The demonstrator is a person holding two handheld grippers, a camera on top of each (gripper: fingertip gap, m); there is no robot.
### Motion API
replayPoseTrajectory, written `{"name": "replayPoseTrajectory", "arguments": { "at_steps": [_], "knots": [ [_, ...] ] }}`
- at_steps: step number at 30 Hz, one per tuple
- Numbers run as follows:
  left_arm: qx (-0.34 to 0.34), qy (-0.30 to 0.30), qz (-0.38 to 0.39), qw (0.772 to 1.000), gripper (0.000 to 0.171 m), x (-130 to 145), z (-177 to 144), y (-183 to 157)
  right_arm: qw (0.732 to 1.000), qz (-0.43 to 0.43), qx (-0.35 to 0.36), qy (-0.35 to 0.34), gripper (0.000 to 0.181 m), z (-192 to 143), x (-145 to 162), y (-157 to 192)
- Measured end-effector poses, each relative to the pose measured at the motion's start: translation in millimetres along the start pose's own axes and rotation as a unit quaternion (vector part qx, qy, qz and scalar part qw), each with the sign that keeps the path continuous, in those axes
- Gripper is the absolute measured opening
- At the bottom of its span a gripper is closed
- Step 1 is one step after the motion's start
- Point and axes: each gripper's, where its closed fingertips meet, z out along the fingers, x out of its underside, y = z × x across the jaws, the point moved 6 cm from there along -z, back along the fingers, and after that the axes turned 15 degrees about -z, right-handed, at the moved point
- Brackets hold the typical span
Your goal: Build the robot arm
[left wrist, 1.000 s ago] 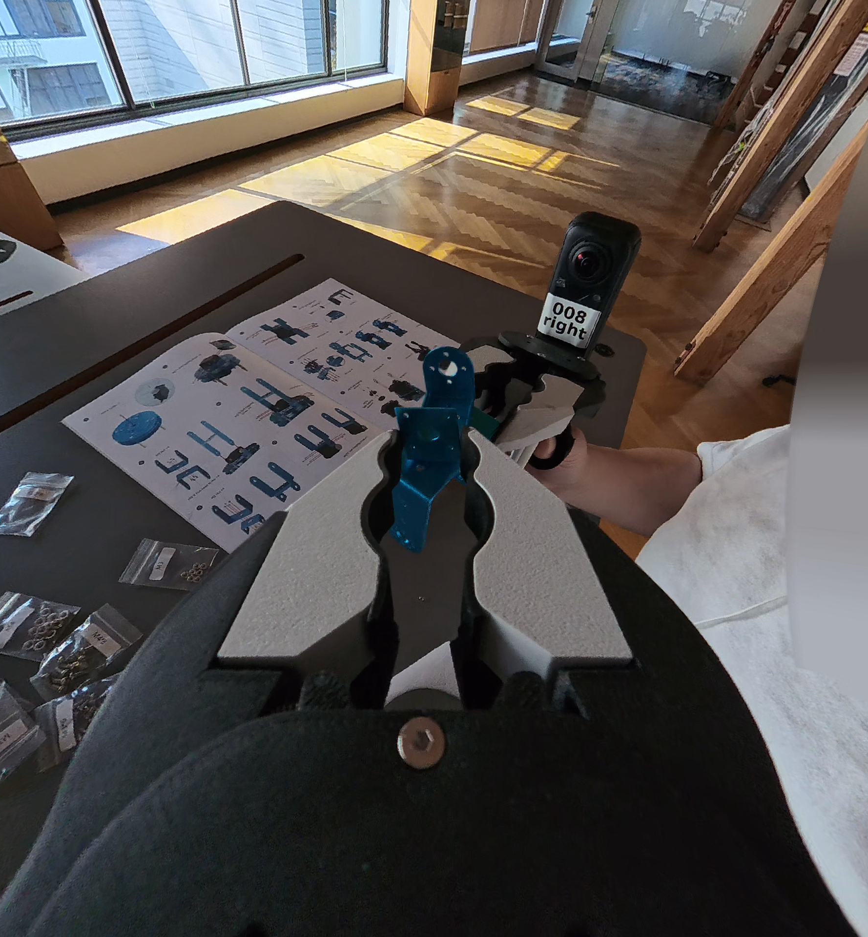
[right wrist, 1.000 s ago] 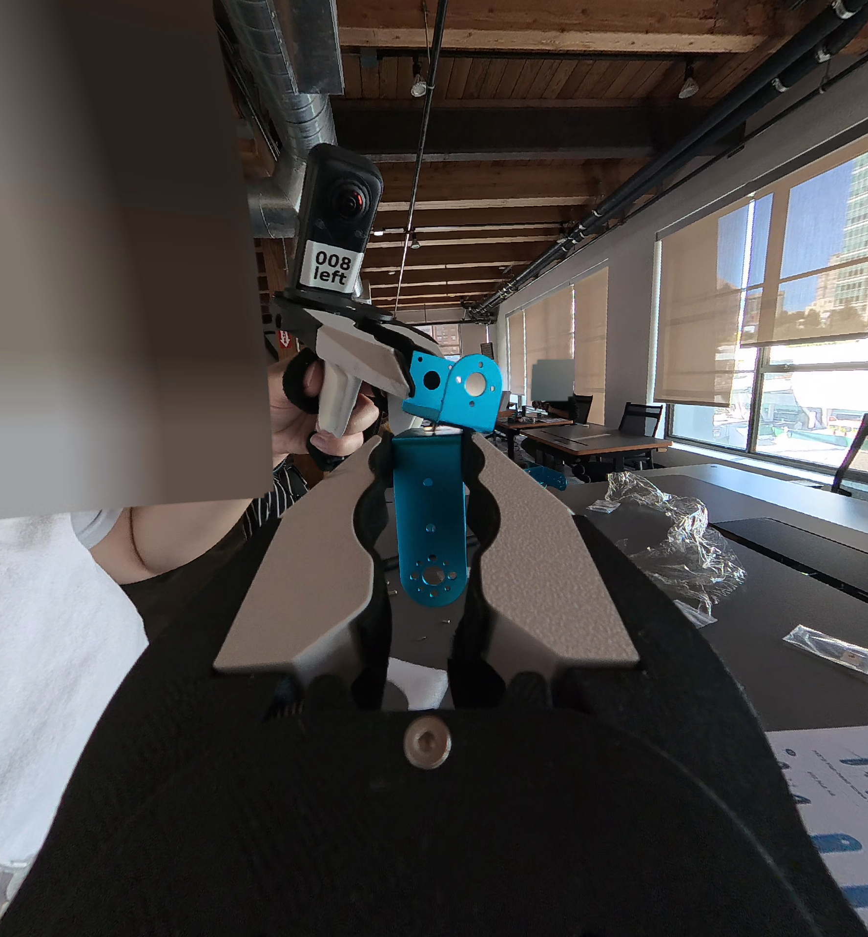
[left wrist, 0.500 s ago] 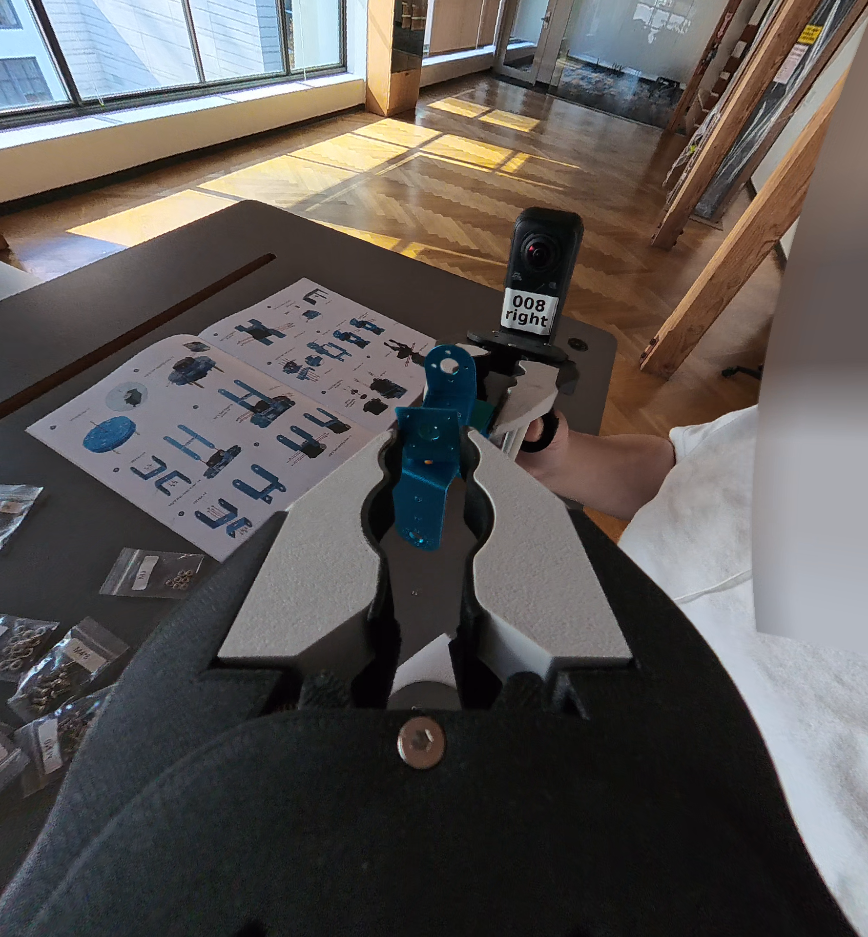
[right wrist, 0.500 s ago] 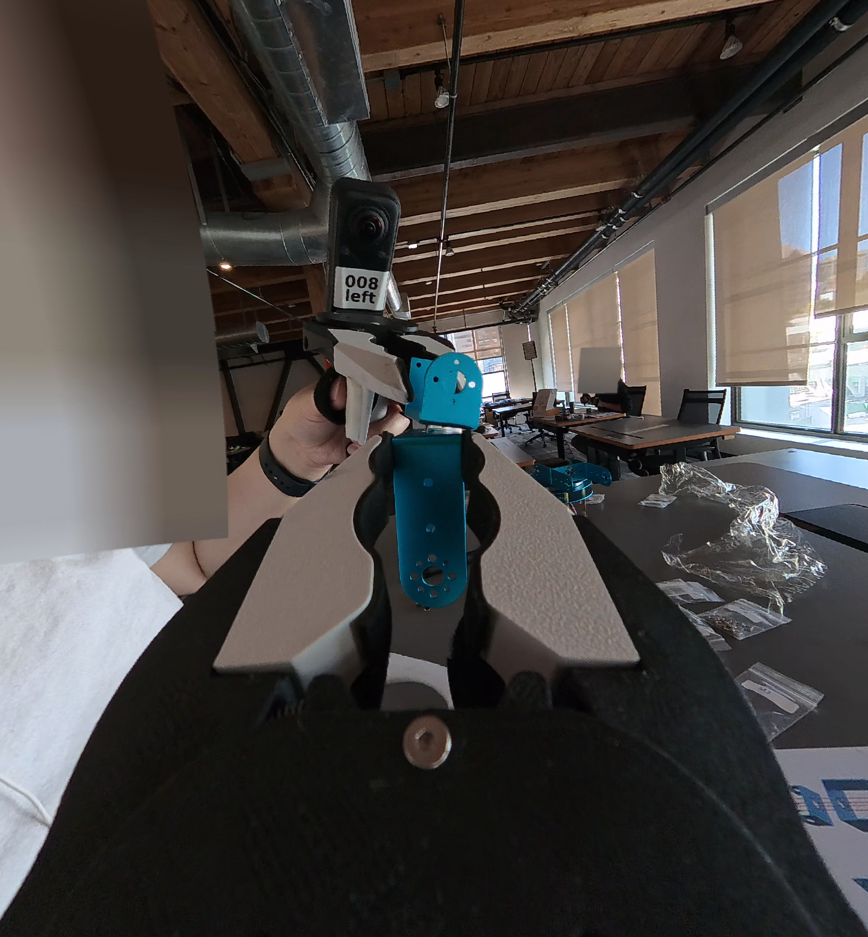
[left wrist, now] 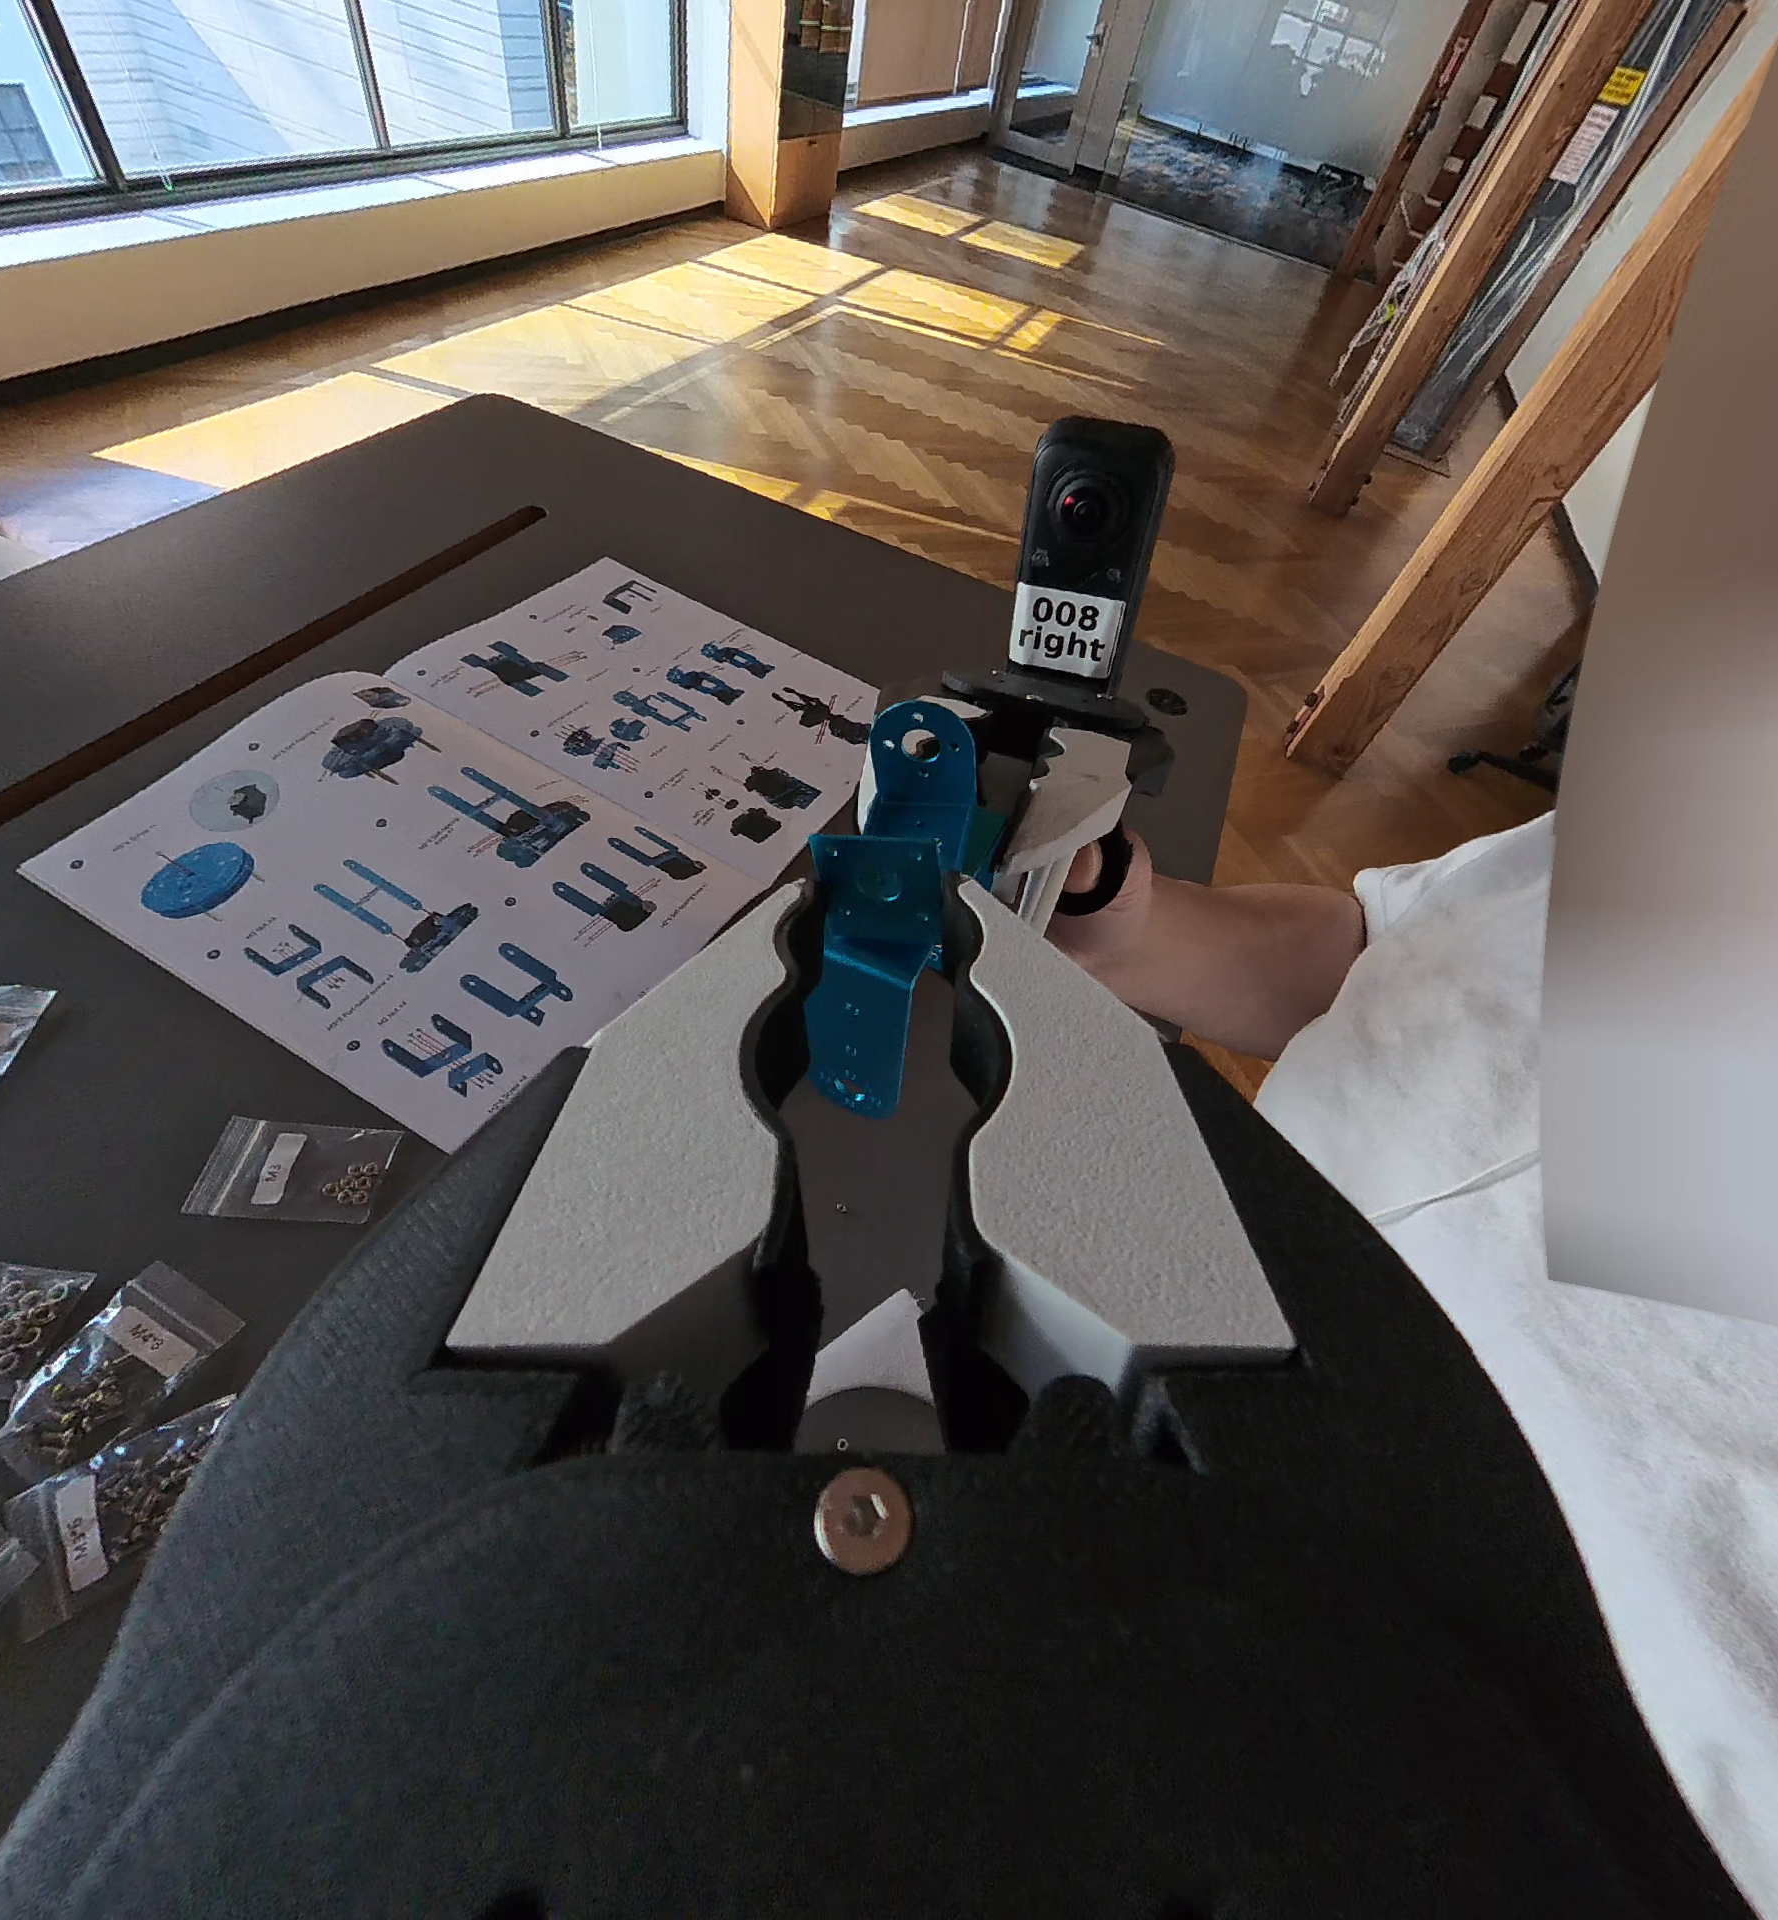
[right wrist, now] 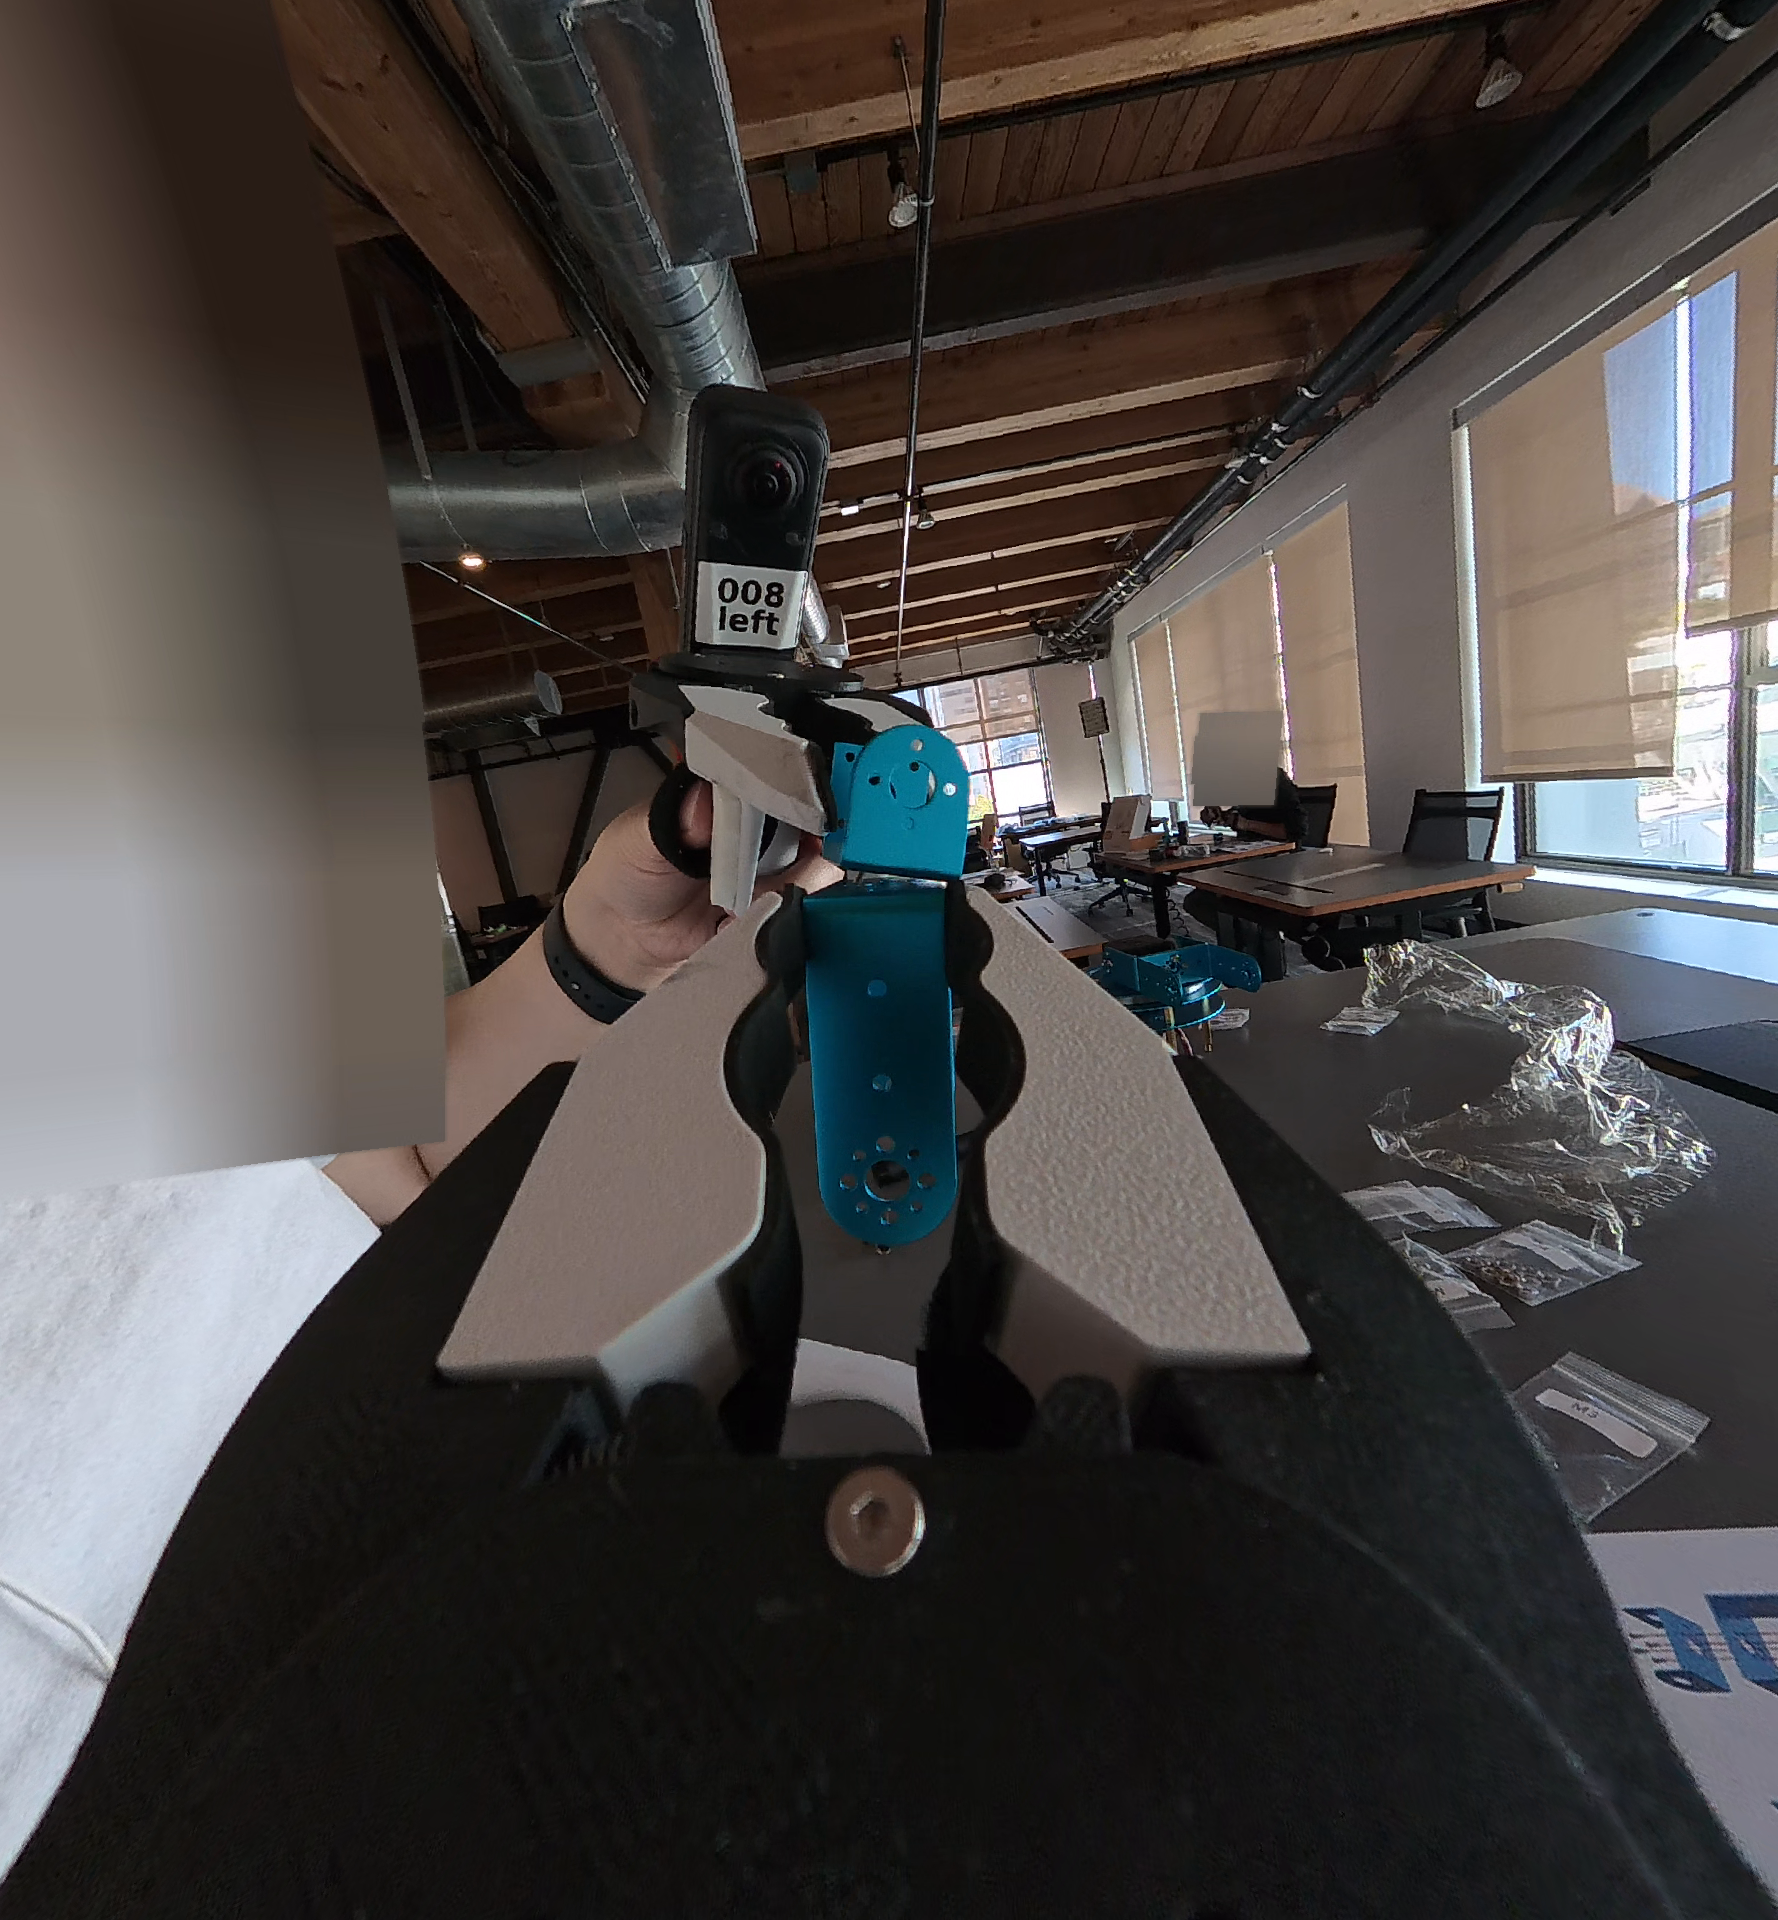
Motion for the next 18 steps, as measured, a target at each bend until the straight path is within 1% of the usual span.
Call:
{"name": "replayPoseTrajectory", "arguments": {
  "at_steps": [18],
  "knots": [
    [0.0,0.011,0.021,1.0,0.021,-0.8,1.7,-0.7,1.0,0.004,-0.003,-0.005,0.024,-1.0,-0.5,0.1]
  ]
}}
